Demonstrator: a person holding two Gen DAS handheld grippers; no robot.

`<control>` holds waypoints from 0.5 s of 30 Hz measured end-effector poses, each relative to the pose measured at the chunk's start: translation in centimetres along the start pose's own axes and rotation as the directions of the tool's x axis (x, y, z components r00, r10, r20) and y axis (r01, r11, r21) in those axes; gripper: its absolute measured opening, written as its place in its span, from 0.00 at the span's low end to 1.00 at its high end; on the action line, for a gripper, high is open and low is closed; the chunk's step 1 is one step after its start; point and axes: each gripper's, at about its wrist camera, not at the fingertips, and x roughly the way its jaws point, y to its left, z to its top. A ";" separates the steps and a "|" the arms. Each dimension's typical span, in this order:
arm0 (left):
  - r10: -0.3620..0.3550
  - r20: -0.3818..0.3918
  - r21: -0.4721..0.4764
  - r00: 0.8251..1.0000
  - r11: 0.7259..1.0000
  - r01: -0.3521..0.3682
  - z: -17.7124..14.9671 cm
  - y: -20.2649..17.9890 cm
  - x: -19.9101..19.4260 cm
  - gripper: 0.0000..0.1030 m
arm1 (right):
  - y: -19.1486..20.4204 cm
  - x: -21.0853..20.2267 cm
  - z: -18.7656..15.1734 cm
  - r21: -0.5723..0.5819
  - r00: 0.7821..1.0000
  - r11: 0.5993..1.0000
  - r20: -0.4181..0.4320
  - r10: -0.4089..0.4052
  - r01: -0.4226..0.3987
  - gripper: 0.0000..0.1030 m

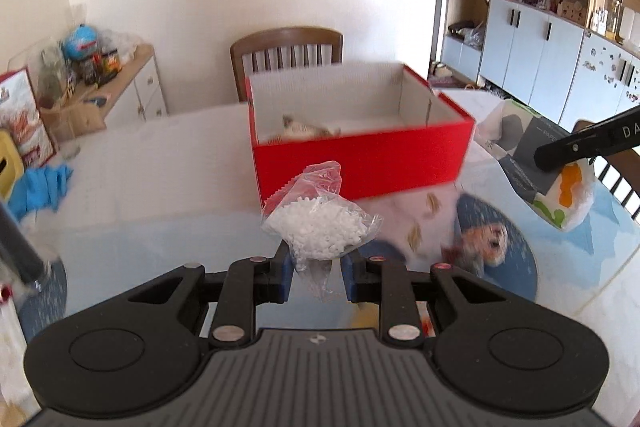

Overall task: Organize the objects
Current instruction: 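Carry the bead bag and plastic bag into the red box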

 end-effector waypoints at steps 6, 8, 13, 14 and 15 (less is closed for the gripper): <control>-0.024 0.002 0.012 1.000 1.000 0.024 4.9 1.8 1.9 0.23 | 0.4 0.8 4.1 -0.025 0.999 1.000 0.052 -0.017 0.018 0.19; -0.028 0.000 0.031 1.000 0.999 0.028 6.2 2.2 2.6 0.23 | 0.5 1.4 5.4 -0.037 0.998 0.999 0.062 -0.031 0.033 0.19; -0.034 -0.007 0.090 0.999 0.995 0.035 9.4 2.8 4.4 0.23 | 0.4 2.5 8.1 -0.049 0.996 0.998 0.082 -0.045 0.049 0.19; -0.039 -0.012 0.103 0.999 0.994 0.040 10.0 2.9 5.0 0.23 | 0.3 2.8 8.7 -0.050 0.995 0.997 0.085 -0.049 0.053 0.19; -0.043 -0.014 0.112 0.999 0.993 0.044 10.5 3.0 5.4 0.23 | 0.2 3.0 9.1 -0.051 0.995 0.997 0.088 -0.055 0.060 0.19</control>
